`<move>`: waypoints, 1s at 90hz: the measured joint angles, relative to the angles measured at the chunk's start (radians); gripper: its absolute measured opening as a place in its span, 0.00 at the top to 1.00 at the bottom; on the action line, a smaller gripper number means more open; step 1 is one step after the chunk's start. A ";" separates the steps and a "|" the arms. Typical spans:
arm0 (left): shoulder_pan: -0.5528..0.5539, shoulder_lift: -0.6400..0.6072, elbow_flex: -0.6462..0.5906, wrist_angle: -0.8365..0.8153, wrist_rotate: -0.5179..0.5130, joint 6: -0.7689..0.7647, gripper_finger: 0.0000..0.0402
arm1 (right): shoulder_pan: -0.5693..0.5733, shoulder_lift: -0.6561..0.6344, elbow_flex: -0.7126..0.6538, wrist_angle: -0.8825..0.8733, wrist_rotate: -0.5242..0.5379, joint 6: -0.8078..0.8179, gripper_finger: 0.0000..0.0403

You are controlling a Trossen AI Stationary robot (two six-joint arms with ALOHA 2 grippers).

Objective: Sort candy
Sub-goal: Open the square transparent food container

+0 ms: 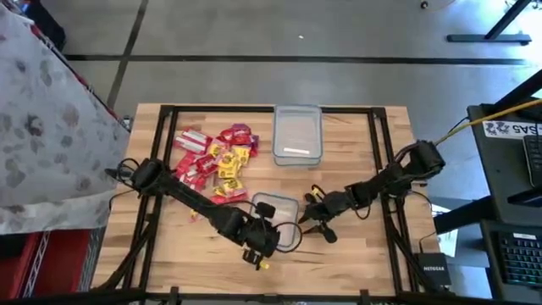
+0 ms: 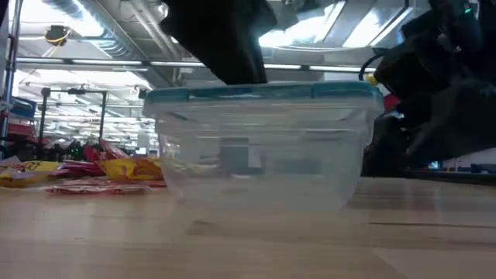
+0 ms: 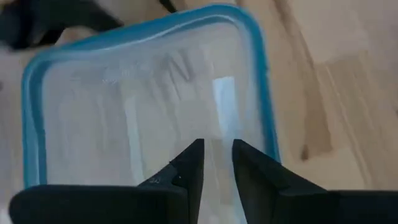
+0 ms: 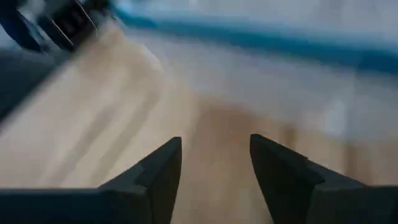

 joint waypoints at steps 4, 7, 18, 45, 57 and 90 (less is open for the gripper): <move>0.018 0.000 0.001 -0.002 0.005 -0.052 0.83 | -0.024 -0.009 0.000 -0.030 0.000 -0.011 0.56; 0.032 0.000 0.001 -0.003 0.016 -0.072 0.83 | -0.041 -0.016 0.000 -0.045 -0.012 -0.017 0.56; 0.074 0.003 0.001 0.006 0.026 -0.112 0.83 | -0.109 -0.028 0.000 -0.003 -0.118 -0.030 0.56; 0.133 0.014 -0.099 0.202 0.117 -0.047 0.83 | -0.128 -0.028 0.004 0.036 -0.274 -0.042 0.56; 0.138 0.014 -0.136 0.242 0.113 0.047 0.83 | -0.085 -0.027 -0.008 0.060 -0.270 -0.030 0.56; 0.128 0.014 -0.141 0.224 0.096 0.247 0.83 | 0.043 -0.029 -0.031 0.179 -0.015 0.033 0.56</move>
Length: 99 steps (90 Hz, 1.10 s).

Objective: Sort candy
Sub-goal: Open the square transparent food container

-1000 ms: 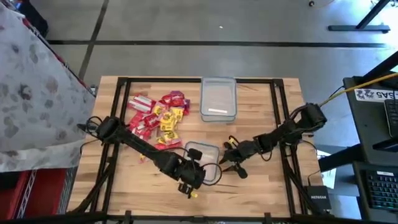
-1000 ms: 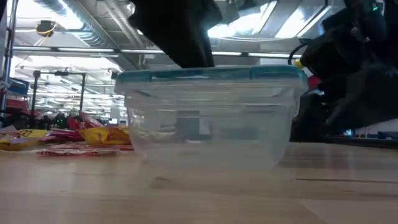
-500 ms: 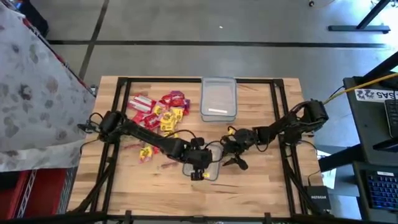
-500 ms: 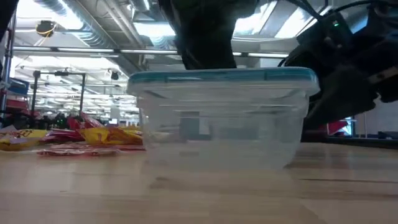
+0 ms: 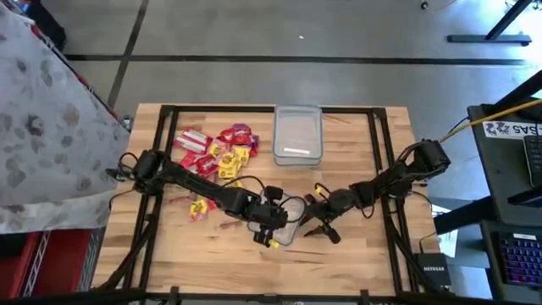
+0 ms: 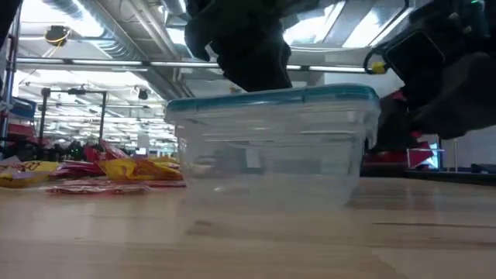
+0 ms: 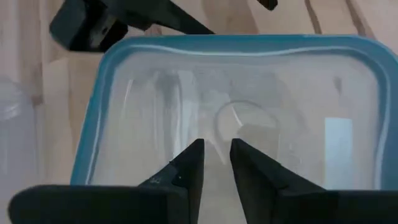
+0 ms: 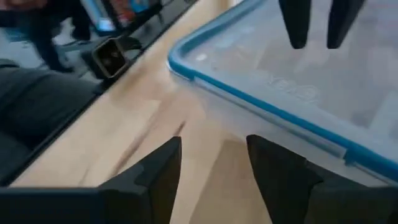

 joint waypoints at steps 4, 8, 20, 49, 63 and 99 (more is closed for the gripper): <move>0.000 0.000 0.000 0.000 0.000 0.001 0.83 | -0.001 0.000 0.000 -0.022 -0.012 0.005 0.56; 0.000 0.000 0.000 0.000 0.001 0.003 0.83 | -0.002 0.000 0.000 -0.065 -0.019 0.019 0.56; -0.007 0.000 0.000 0.002 0.000 0.016 0.83 | -0.002 0.001 -0.002 -0.137 0.096 0.026 0.56; -0.006 0.018 0.000 0.003 0.007 0.023 0.83 | -0.002 0.004 -0.005 -0.021 0.120 -0.022 0.56; -0.006 0.059 0.006 0.055 0.002 -0.017 0.83 | -0.003 0.004 -0.006 -0.012 0.047 -0.022 0.56; -0.013 0.090 0.009 0.139 -0.030 -0.074 0.93 | 0.026 -0.015 0.004 0.018 -0.263 0.004 0.56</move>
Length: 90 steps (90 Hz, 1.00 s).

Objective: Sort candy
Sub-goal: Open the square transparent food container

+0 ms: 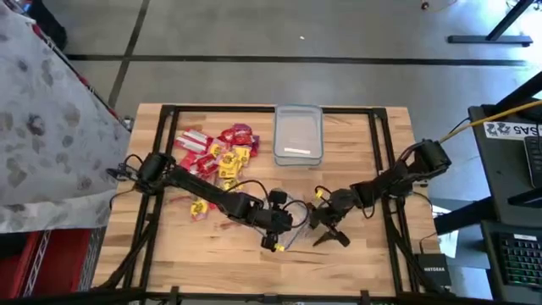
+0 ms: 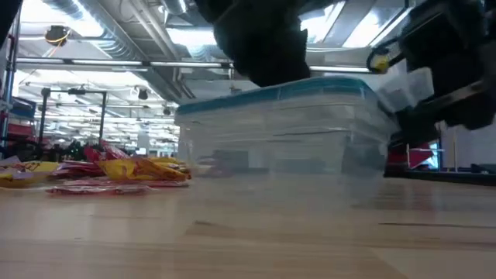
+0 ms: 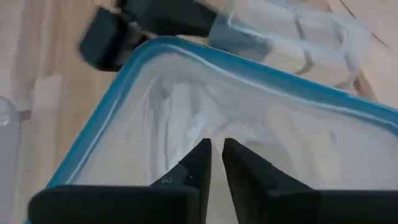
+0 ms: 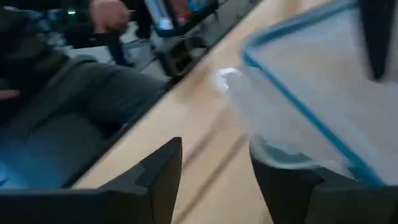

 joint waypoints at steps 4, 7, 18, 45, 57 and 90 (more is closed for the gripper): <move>-0.002 0.000 0.000 0.005 -0.003 -0.001 0.94 | 0.009 -0.012 0.002 -0.034 0.009 0.000 0.56; -0.003 0.000 0.000 0.008 -0.005 -0.006 0.94 | 0.020 -0.025 0.003 -0.065 0.031 0.000 0.56; -0.006 -0.001 0.000 0.032 -0.019 -0.016 0.94 | 0.053 -0.115 0.003 -0.233 0.142 -0.016 0.56; -0.004 -0.067 0.093 -0.048 -0.123 -0.001 0.94 | 0.069 -0.312 0.043 -0.616 0.676 -0.076 0.56; 0.003 -0.127 0.146 -0.029 -0.144 0.009 0.94 | 0.070 -0.342 0.048 -0.636 0.912 -0.052 0.56; 0.007 -0.143 0.140 -0.375 -0.140 -0.323 0.94 | 0.071 -0.372 0.046 -0.763 0.495 0.080 0.56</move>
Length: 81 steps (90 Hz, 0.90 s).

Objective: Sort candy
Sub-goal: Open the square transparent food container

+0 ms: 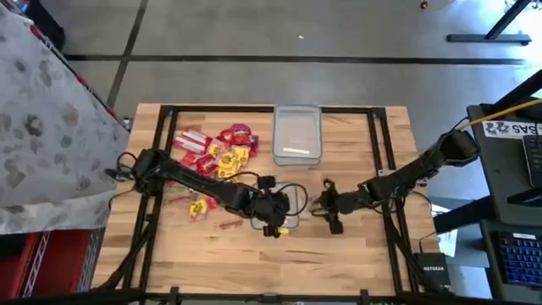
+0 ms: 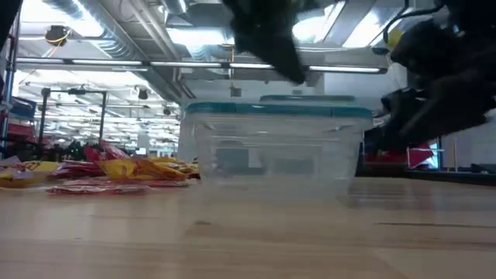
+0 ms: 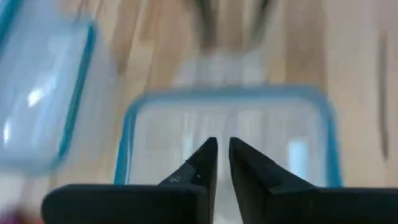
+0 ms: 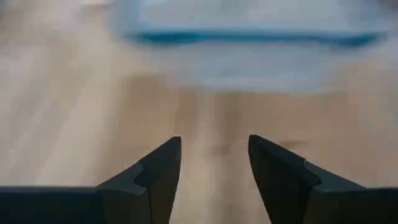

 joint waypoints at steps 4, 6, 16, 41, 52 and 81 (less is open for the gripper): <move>-0.001 0.002 -0.014 -0.019 0.010 -0.034 0.94 | 0.001 0.011 0.000 0.038 -0.099 0.023 0.56; -0.004 0.002 -0.023 -0.018 0.013 -0.037 0.94 | 0.004 0.019 0.000 0.062 -0.130 0.030 0.56; -0.018 0.001 -0.050 -0.010 0.013 -0.065 0.94 | 0.034 0.068 0.000 0.200 -0.163 0.050 0.56; -0.062 0.000 -0.082 0.006 0.033 -0.268 0.94 | 0.092 0.196 0.033 0.456 0.039 0.047 0.56; -0.090 0.000 -0.082 0.058 0.100 -0.326 0.94 | 0.091 0.200 0.050 0.416 0.103 0.047 0.56; -0.120 0.000 -0.083 0.257 0.104 -0.311 0.94 | 0.090 0.117 0.054 0.253 0.433 0.070 0.56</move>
